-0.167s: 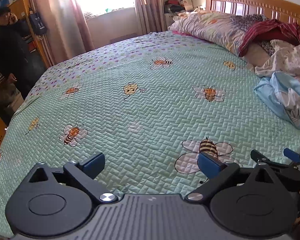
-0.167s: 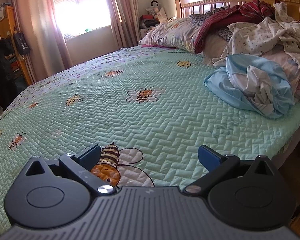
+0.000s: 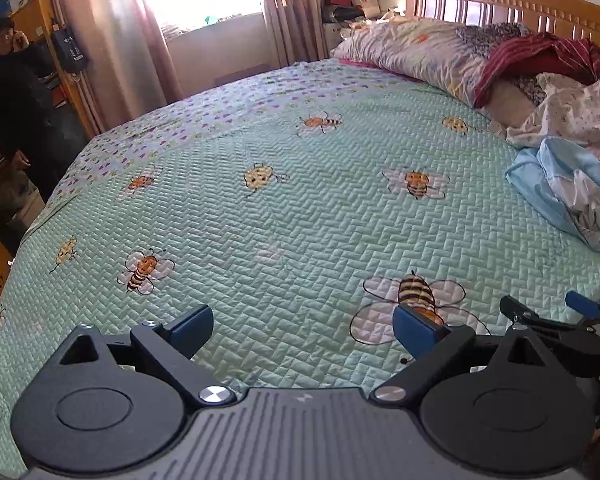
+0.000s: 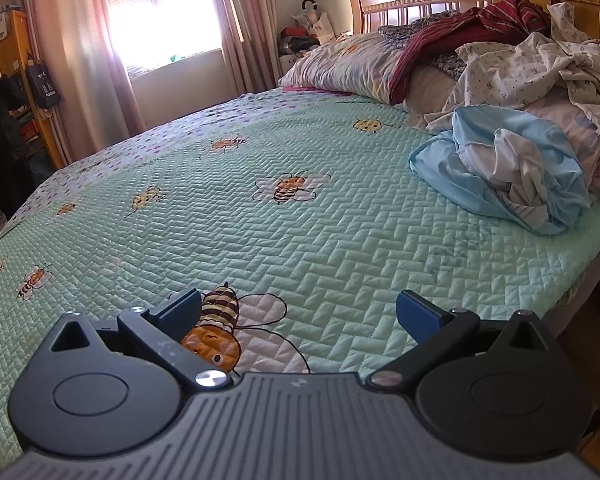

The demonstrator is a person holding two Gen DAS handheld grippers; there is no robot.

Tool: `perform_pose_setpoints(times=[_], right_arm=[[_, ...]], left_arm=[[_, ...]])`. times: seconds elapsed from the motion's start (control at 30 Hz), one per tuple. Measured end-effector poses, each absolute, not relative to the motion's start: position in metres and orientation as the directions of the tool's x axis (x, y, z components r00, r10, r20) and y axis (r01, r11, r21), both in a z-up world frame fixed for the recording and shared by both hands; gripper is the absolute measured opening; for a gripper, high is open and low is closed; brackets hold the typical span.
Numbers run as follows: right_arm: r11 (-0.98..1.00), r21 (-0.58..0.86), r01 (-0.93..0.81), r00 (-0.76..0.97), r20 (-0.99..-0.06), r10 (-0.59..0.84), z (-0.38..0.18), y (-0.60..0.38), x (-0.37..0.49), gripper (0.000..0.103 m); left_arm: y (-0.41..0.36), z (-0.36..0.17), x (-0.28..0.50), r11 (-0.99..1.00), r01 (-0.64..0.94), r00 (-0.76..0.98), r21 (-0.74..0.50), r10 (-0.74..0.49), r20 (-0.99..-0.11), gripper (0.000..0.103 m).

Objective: Fold clothes
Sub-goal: 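Reach the right tool toward the light-blue garment on the clothes pile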

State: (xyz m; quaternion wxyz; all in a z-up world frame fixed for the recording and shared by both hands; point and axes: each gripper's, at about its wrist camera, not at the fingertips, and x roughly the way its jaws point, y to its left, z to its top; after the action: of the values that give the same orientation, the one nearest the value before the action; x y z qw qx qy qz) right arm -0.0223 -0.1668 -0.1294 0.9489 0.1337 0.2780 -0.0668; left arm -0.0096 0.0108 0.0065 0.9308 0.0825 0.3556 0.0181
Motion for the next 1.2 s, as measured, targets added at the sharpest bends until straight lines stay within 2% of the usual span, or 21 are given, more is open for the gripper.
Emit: perform_pose_setpoints(times=[0.1, 0.23, 0.47, 0.63, 0.7, 0.8, 0.87, 0.93, 0.97, 1.03, 1.1, 1.2], right_arm=[[0.954, 0.218, 0.204, 0.831, -0.554, -0.051, -0.128, -0.169, -0.022, 0.103], [0.956, 0.213, 0.203, 0.830, -0.555, -0.053, -0.131, -0.168, -0.019, 0.103], [0.958, 0.207, 0.200, 0.834, -0.549, -0.056, -0.137, -0.161, -0.019, 0.103], [0.959, 0.190, 0.211, 0.839, -0.539, -0.077, -0.135, -0.167, -0.020, 0.103], [0.963, 0.156, 0.219, 0.847, -0.520, -0.109, -0.133, -0.170, -0.021, 0.103], [0.963, 0.032, 0.269, 0.861, -0.456, -0.225, -0.127, -0.181, -0.022, 0.103], [0.942, -0.066, 0.328, 0.855, -0.403, -0.326, -0.126, -0.191, -0.021, 0.103], [0.912, -0.127, 0.390, 0.842, -0.351, -0.409, -0.126, -0.209, -0.020, 0.103], [0.895, -0.146, 0.421, 0.837, -0.318, -0.445, -0.126, -0.220, -0.022, 0.103], [0.865, -0.168, 0.473, 0.824, -0.263, -0.502, -0.129, -0.245, -0.022, 0.103], [0.851, -0.173, 0.496, 0.815, -0.245, -0.524, -0.134, -0.272, -0.019, 0.103], [0.851, -0.183, 0.492, 0.814, -0.252, -0.524, -0.141, -0.301, -0.013, 0.102]], left_arm=[[0.037, 0.014, -0.016, 0.993, 0.002, 0.752, 0.121, 0.078, -0.654, 0.097], [0.019, 0.015, -0.003, 0.985, -0.009, 0.732, 0.171, 0.123, -0.670, 0.099], [0.021, 0.009, 0.003, 0.990, -0.012, 0.708, 0.141, 0.108, -0.698, 0.102], [0.023, -0.002, 0.016, 0.997, 0.052, 0.641, 0.049, 0.005, -0.767, 0.102], [0.028, -0.010, 0.024, 0.996, 0.080, 0.591, -0.033, -0.074, -0.803, 0.102], [0.043, -0.038, 0.038, 0.963, 0.052, 0.493, -0.266, -0.256, -0.832, 0.102], [0.052, -0.062, 0.040, 0.907, -0.010, 0.486, -0.422, -0.364, -0.795, 0.102], [0.058, -0.090, 0.041, 0.787, -0.039, 0.506, -0.615, -0.515, -0.692, 0.102], [0.058, -0.099, 0.043, 0.765, -0.052, 0.509, -0.642, -0.532, -0.676, 0.102], [0.047, -0.108, 0.046, 0.826, -0.041, 0.523, -0.563, -0.462, -0.716, 0.102], [0.028, -0.105, 0.047, 0.927, -0.011, 0.552, -0.376, -0.308, -0.775, 0.102], [0.000, -0.101, 0.047, 0.988, 0.019, 0.575, -0.156, -0.139, -0.806, 0.102]])
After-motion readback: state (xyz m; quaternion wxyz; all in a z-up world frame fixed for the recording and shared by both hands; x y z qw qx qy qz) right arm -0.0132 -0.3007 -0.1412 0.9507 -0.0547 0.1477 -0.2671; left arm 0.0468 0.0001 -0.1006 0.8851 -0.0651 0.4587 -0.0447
